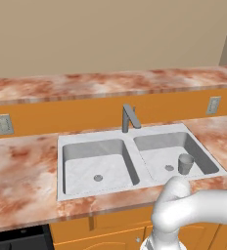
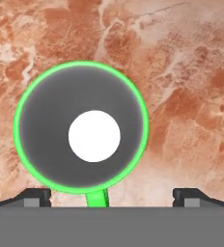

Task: Move any existing items from the left basin to the right basin for drying. Then move the mug from the counter to the left basin of the sink for washing.

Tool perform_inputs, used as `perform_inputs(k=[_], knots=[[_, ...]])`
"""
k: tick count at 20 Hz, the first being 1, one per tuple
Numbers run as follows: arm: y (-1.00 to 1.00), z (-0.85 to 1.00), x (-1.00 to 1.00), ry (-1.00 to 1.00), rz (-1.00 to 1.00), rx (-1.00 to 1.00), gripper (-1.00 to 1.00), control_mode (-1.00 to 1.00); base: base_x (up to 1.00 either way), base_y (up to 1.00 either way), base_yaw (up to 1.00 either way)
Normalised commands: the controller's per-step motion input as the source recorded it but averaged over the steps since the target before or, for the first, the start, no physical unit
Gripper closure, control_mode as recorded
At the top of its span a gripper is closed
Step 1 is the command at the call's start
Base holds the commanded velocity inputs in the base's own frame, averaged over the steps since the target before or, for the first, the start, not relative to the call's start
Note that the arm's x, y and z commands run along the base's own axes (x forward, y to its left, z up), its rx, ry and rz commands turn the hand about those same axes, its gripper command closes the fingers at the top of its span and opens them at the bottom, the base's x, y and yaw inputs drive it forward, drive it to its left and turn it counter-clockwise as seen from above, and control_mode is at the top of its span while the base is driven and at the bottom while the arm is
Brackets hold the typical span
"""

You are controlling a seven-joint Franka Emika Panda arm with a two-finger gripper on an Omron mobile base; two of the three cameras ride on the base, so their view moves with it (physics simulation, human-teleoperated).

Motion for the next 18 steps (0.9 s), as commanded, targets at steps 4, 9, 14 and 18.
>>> perform_inputs(k=[4,9,14,18], knots=[[-0.01,-0.43,0.15,0.03,0.00,0.00,-1.00,-1.00,0.00,0.00,0.00],[0.00,-0.36,0.08,0.01,0.00,0.00,-1.00,-1.00,0.00,0.00,0.00],[0.00,-0.22,0.00,0.00,0.00,0.00,1.00,-1.00,0.00,0.00,0.00],[0.00,-0.08,0.00,0.00,0.00,0.00,1.00,-1.00,0.00,0.00,0.00]])
